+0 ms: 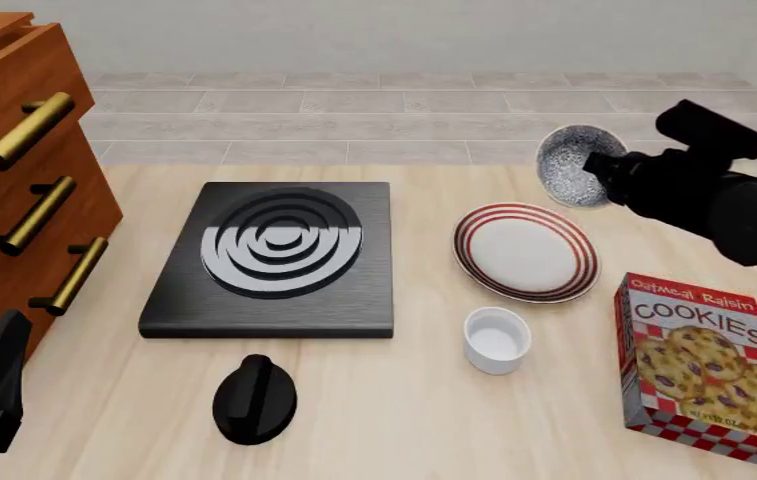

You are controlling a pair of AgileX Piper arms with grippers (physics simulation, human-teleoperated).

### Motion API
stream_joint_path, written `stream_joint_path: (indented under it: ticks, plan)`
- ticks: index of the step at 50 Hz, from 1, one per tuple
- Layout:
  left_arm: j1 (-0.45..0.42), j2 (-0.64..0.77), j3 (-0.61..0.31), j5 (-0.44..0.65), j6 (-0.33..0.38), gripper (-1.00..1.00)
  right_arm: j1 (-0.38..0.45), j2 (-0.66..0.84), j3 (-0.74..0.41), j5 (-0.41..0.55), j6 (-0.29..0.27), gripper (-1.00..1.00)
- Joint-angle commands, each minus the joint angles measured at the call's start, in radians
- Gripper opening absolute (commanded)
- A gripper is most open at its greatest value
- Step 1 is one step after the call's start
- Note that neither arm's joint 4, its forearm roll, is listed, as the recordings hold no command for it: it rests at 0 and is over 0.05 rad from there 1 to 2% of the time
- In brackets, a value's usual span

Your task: Pick the akita bowl next to the ramekin and place it on the plate.

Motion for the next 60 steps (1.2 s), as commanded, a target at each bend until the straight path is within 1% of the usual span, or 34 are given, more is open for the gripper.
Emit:
stream_joint_path:
  ticks: [1,8,19,27,34,47,60]
  plan:
    - [0.000,0.000,0.000,0.000,0.000,1.00,-0.012,0.058,-0.040,-0.013,0.005,-1.00]
    - [0.000,0.000,0.000,0.000,0.000,1.00,-0.017,0.107,-0.065,-0.025,0.012,-1.00]
    - [0.000,0.000,0.000,0.000,0.000,1.00,-0.019,0.141,-0.092,-0.020,0.005,-1.00]
    - [0.000,0.000,0.000,0.000,0.000,1.00,-0.006,0.178,-0.105,-0.028,0.015,-1.00]
    - [0.000,0.000,0.000,0.000,0.000,1.00,-0.008,0.192,-0.125,-0.017,0.004,-1.00]
    - [0.000,0.000,0.000,0.000,0.000,1.00,0.003,0.239,-0.143,-0.032,0.015,-1.00]
    - [0.000,0.000,0.000,0.000,0.000,1.00,0.001,0.291,-0.156,-0.049,0.013,-1.00]
